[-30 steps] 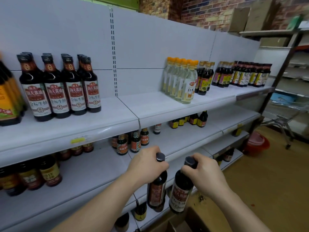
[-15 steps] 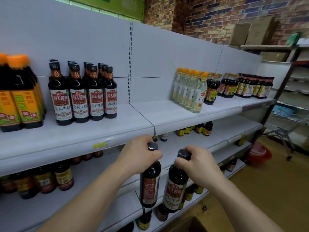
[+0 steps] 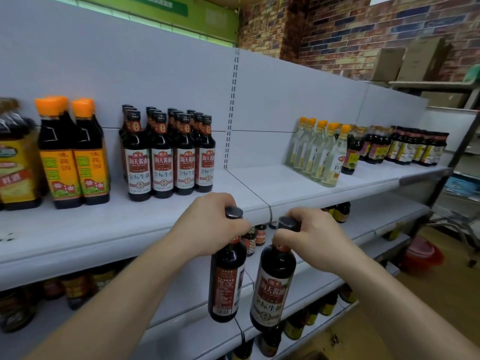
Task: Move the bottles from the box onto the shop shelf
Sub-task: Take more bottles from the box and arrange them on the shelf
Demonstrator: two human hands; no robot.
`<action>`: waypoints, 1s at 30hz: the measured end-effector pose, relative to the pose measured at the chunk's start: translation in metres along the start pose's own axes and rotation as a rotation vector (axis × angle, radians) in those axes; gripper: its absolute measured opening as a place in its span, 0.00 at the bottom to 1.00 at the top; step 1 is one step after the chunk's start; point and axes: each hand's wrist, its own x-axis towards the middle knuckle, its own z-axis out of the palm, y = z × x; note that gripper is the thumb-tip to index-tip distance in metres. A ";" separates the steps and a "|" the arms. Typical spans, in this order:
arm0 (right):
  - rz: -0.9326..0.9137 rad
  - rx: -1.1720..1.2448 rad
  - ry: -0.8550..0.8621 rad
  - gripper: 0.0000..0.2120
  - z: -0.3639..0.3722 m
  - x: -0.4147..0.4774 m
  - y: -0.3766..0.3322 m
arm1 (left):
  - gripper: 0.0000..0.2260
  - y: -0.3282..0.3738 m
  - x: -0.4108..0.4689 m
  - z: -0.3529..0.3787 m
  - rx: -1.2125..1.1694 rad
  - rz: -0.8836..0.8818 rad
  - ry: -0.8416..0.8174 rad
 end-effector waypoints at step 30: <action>-0.508 0.218 -0.265 0.11 -0.003 0.119 -0.096 | 0.06 0.002 0.011 -0.111 0.037 -0.117 0.214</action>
